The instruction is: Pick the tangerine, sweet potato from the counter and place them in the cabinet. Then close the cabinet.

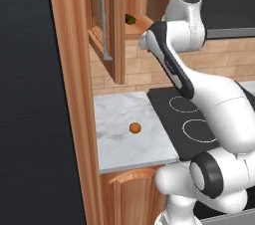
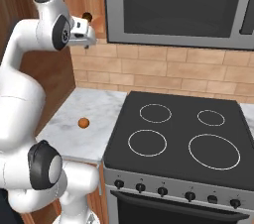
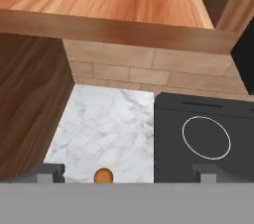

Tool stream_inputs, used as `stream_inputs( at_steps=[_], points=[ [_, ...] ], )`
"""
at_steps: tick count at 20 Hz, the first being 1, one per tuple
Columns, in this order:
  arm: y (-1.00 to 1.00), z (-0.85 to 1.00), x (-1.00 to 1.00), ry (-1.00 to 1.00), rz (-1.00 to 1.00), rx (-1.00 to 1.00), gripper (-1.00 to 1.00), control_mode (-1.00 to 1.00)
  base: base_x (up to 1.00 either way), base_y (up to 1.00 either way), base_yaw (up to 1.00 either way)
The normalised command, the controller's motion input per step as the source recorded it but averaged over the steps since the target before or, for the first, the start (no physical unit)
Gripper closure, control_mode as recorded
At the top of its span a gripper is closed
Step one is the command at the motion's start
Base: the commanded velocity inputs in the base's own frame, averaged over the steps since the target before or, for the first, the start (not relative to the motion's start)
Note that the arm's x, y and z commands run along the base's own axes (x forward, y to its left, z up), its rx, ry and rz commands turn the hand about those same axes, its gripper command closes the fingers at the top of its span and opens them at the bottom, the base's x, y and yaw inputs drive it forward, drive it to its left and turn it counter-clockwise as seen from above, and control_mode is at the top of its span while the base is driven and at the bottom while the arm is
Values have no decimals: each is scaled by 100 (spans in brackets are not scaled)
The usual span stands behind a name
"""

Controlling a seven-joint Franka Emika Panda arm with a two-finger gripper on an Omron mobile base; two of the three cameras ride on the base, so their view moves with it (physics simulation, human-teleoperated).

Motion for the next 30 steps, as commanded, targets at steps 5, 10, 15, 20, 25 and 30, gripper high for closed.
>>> stream_inputs(
  at_steps=[5, 10, 15, 20, 25, 30],
  points=[
    [0, -64, -56, 29, 0, 7, -100, -100, 0, 0, 0],
    [0, -65, -10, 26, 0, 1, -100, -100, 0, 0, 0],
    [0, -69, -2, 27, 0, 0, -100, -100, 0, 0, 0],
    [0, -74, -1, 24, 0, 0, -100, -100, 0, 0, 0],
    [13, -58, 0, 7, 0, -1, -100, -100, 0, 0, 0],
    [20, -32, 8, 0, 0, -5, -100, -100, 0, 0, 0]
  ],
)
